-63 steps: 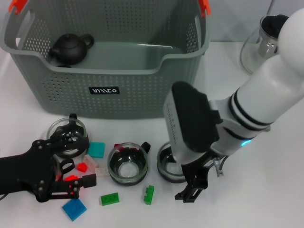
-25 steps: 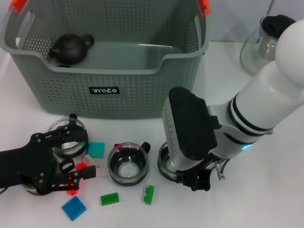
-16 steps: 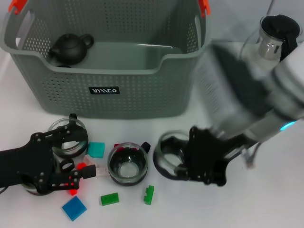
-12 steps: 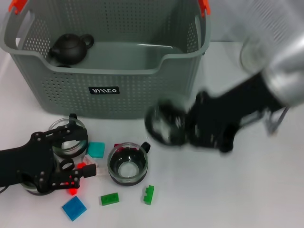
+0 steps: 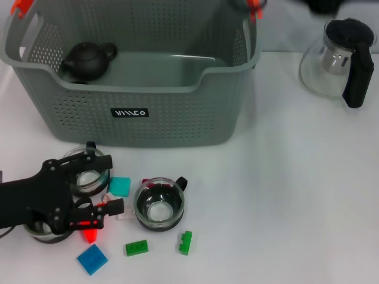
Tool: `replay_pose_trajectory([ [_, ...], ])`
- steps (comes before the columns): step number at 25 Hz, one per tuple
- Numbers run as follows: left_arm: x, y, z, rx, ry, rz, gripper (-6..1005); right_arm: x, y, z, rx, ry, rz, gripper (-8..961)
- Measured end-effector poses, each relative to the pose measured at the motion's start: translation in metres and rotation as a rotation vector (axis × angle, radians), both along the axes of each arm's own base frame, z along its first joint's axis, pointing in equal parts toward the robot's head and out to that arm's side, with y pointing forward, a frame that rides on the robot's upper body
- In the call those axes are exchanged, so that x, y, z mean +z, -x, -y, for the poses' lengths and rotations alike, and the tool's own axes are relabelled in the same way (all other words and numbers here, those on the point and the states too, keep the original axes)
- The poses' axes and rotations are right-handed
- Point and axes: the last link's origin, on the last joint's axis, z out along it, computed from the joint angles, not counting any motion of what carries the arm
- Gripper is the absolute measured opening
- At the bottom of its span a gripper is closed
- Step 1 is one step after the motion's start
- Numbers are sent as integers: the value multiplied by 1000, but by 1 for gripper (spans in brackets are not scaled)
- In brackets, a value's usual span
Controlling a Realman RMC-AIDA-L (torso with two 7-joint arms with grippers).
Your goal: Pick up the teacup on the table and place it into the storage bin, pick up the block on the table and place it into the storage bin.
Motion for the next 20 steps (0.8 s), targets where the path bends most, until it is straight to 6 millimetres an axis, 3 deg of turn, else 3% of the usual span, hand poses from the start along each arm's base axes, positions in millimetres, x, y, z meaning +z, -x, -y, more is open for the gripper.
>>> replay_pose_trajectory([
  [5,0,-3,-4,-12,1,1,869,-11,23,-34,-160,-4,-17,57],
  [13,1,-4,-4,-11,-1,12,868,-47,72,-94,-322,-128,324,57],
  [20,2,-4,-4,-3,-17,25,868,-103,84,-120,-344,-201,671,57],
])
